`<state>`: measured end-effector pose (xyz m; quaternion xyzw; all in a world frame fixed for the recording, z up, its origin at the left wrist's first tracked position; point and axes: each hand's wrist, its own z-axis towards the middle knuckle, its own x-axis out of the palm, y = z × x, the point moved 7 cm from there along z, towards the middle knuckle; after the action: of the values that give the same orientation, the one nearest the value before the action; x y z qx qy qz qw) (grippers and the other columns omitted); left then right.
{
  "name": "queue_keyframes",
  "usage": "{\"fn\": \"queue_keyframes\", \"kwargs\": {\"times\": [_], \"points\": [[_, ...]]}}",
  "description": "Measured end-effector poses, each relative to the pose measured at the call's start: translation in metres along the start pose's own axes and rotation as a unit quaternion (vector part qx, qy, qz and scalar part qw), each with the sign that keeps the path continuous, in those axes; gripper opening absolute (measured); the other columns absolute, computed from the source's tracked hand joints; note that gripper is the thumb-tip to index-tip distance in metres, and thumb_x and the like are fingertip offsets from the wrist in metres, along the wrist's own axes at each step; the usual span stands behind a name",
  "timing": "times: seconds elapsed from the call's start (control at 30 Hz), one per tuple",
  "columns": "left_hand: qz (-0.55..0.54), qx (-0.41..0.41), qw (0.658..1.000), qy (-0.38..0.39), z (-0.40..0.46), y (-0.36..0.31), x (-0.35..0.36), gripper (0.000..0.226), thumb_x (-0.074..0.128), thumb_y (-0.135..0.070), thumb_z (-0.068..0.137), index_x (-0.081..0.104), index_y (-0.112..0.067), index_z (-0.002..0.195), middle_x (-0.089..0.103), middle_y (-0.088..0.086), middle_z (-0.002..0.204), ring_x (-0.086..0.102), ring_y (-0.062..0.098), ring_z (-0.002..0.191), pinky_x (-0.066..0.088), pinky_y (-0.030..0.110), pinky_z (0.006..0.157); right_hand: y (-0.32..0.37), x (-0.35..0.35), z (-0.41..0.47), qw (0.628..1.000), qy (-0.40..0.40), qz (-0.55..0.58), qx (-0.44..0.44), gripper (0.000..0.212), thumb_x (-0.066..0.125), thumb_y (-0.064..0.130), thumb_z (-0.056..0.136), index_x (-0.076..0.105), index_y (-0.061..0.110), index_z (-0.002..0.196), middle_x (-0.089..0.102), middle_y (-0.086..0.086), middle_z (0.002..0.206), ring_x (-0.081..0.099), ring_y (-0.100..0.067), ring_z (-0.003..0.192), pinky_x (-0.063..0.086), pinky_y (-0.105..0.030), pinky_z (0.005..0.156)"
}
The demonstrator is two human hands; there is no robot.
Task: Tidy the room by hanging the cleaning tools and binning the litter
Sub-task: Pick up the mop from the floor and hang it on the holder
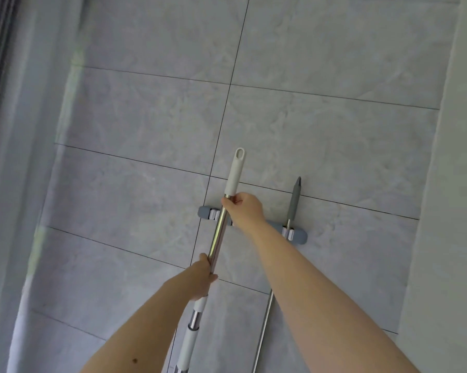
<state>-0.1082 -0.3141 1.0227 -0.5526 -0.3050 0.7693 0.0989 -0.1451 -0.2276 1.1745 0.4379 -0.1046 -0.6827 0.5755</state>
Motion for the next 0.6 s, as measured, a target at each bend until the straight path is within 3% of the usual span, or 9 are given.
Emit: {"fn": "queue_keyframes", "kwargs": {"times": [0.07,0.13,0.27,0.4,0.47,0.53,0.6], "points": [[0.008,-0.021,1.0,-0.022,0.016,0.004,-0.003,0.025,0.046,-0.025,0.098,0.025,-0.014,0.105,0.033,-0.007,0.068,0.045,0.016,0.068,0.039,0.026,0.076,-0.009,0.009,0.016,1.0,0.013,0.005,-0.007,0.017,0.06,0.028,0.089,0.058,0.015,0.079,0.051,0.009,0.058,0.047,-0.001,0.049,0.034,-0.01,0.035],[0.016,-0.039,0.999,-0.025,0.029,0.008,-0.005,0.031,0.045,-0.025,0.098,0.035,-0.007,0.121,0.034,-0.007,0.067,0.041,0.009,0.058,0.043,0.03,0.068,-0.016,0.018,0.028,1.0,0.023,-0.001,-0.015,0.017,0.062,0.029,0.088,0.06,0.015,0.078,0.051,0.01,0.058,0.047,0.0,0.052,0.035,-0.014,0.042],[0.03,-0.049,0.998,-0.006,0.048,0.01,-0.013,0.049,0.044,-0.019,0.099,0.026,0.002,0.139,0.04,-0.004,0.067,0.047,0.009,0.055,0.05,0.023,0.059,-0.024,0.034,0.044,0.998,0.041,-0.032,-0.023,0.021,0.064,0.032,0.086,0.066,0.011,0.088,0.053,0.007,0.064,0.052,-0.01,0.06,0.04,-0.023,0.058],[0.097,-0.026,0.995,0.002,0.072,0.008,-0.016,0.057,0.043,-0.018,0.099,0.016,-0.001,0.146,0.038,-0.004,0.067,0.045,0.009,0.055,0.049,0.022,0.064,-0.029,0.04,0.067,0.998,0.032,-0.046,-0.008,0.026,0.062,0.031,0.087,0.053,0.018,0.065,0.05,0.007,0.06,0.053,-0.015,0.059,0.042,-0.025,0.059],[0.176,-0.007,0.984,0.014,0.079,0.005,-0.012,0.058,0.047,-0.022,0.098,0.021,-0.006,0.147,0.038,-0.004,0.069,0.038,0.011,0.055,0.04,0.016,0.067,-0.032,0.04,0.073,0.997,0.027,-0.068,-0.006,0.033,0.061,0.03,0.088,0.047,0.022,0.059,0.048,0.007,0.059,0.053,-0.019,0.064,0.041,-0.028,0.062],[0.258,0.017,0.965,0.041,0.083,0.004,-0.011,0.057,0.053,-0.021,0.096,0.028,-0.011,0.146,0.048,-0.001,0.082,0.034,0.012,0.059,0.033,0.015,0.07,-0.034,0.042,0.077,0.996,0.026,-0.085,-0.005,0.029,0.061,0.03,0.088,0.05,0.019,0.064,0.05,0.004,0.062,0.054,-0.02,0.07,0.044,-0.031,0.066],[0.217,0.019,0.975,0.041,0.1,0.009,-0.007,0.058,0.051,-0.023,0.097,0.026,-0.009,0.146,0.05,-0.002,0.078,0.039,0.012,0.059,0.038,0.012,0.067,-0.035,0.045,0.082,0.995,0.024,-0.092,-0.008,0.019,0.062,0.029,0.088,0.057,0.014,0.077,0.058,-0.002,0.073,0.058,-0.022,0.075,0.05,-0.037,0.073]]}}
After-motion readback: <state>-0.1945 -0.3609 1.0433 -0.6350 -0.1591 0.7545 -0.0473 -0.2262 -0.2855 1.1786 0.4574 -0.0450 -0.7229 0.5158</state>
